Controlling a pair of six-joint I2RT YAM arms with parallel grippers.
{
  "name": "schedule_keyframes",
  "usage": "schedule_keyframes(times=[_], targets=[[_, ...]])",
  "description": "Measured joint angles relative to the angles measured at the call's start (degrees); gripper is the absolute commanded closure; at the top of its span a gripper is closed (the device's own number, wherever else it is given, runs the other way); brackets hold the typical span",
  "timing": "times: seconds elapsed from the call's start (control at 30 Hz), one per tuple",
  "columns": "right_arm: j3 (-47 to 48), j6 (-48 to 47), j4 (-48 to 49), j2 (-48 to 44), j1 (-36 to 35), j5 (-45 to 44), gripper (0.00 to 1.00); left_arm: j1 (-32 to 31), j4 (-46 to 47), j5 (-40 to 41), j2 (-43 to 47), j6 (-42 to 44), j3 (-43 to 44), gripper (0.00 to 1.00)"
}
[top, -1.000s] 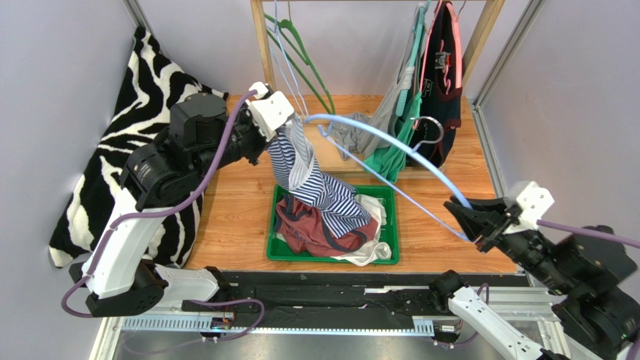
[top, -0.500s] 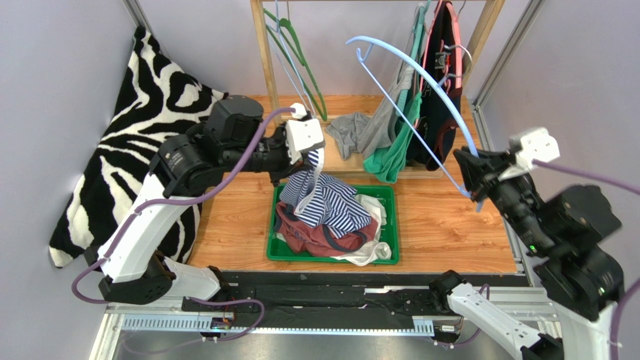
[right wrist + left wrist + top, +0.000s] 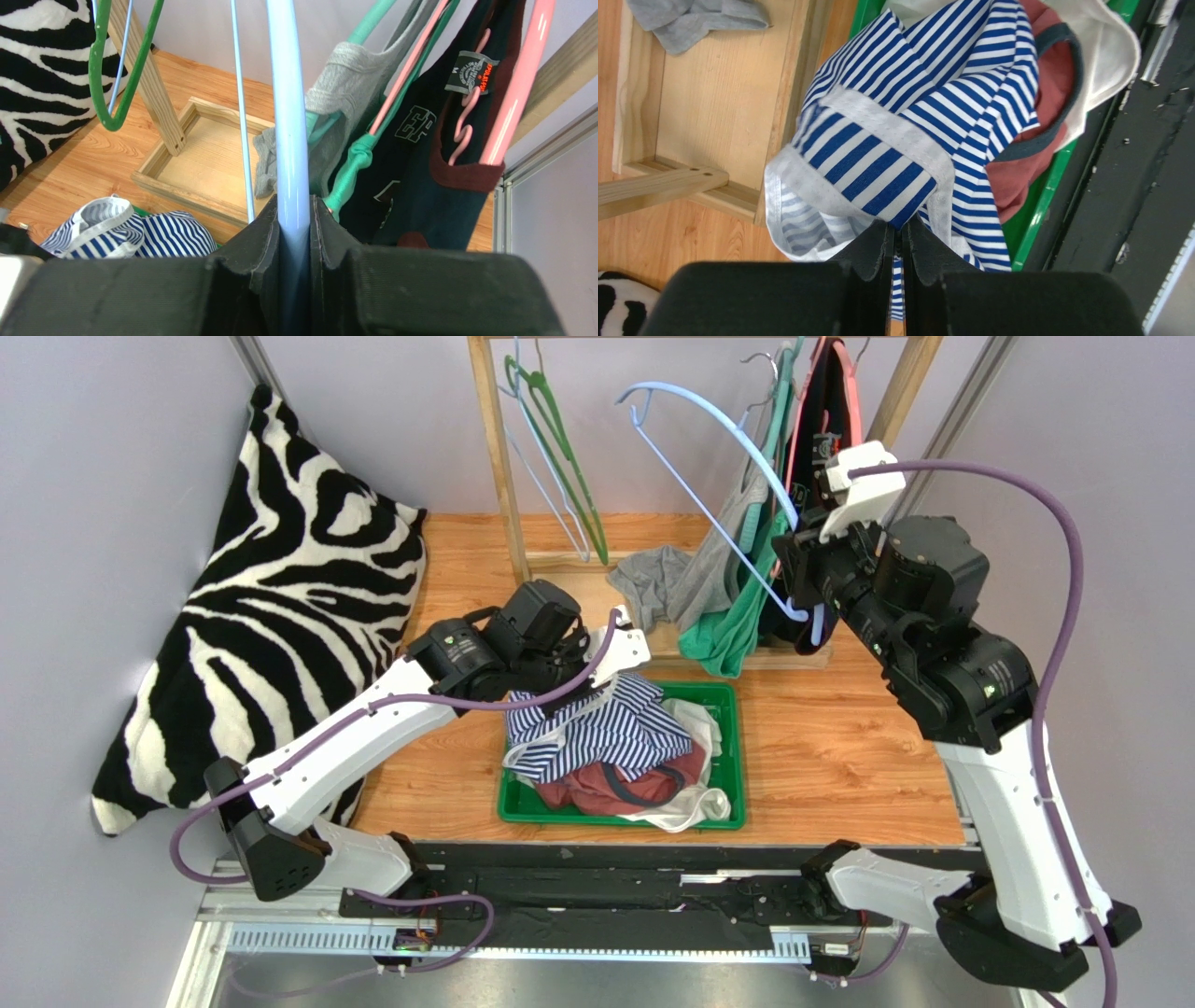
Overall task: Remove the tank top from the hanger
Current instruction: Place the hanger at the clothesline.
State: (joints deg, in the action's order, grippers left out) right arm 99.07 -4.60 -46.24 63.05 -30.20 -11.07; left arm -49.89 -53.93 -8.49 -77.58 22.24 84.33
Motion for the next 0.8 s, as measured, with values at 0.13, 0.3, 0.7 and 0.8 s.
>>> schedule_keyframes(times=[0.13, 0.3, 0.7, 0.8], targets=[[4.02, 0.39, -0.26, 3.56, 0.00, -0.66, 1.00, 0.42, 4.35, 2.56, -0.09, 0.42, -4.66, 0.29], [8.61, 0.44, -0.17, 8.15, -0.24, -2.12, 1.00, 0.52, 5.57, 5.49, -2.19, 0.15, -5.66, 0.05], [16.09, -1.55, -1.01, 17.46, -5.60, -8.50, 1.00, 0.52, -3.08, 2.45, 0.39, 0.42, 6.23, 0.03], [19.37, -3.02, -0.98, 20.00, -7.69, -11.72, 1.00, 0.52, -5.75, 0.39, 3.10, 1.20, 12.72, 0.03]])
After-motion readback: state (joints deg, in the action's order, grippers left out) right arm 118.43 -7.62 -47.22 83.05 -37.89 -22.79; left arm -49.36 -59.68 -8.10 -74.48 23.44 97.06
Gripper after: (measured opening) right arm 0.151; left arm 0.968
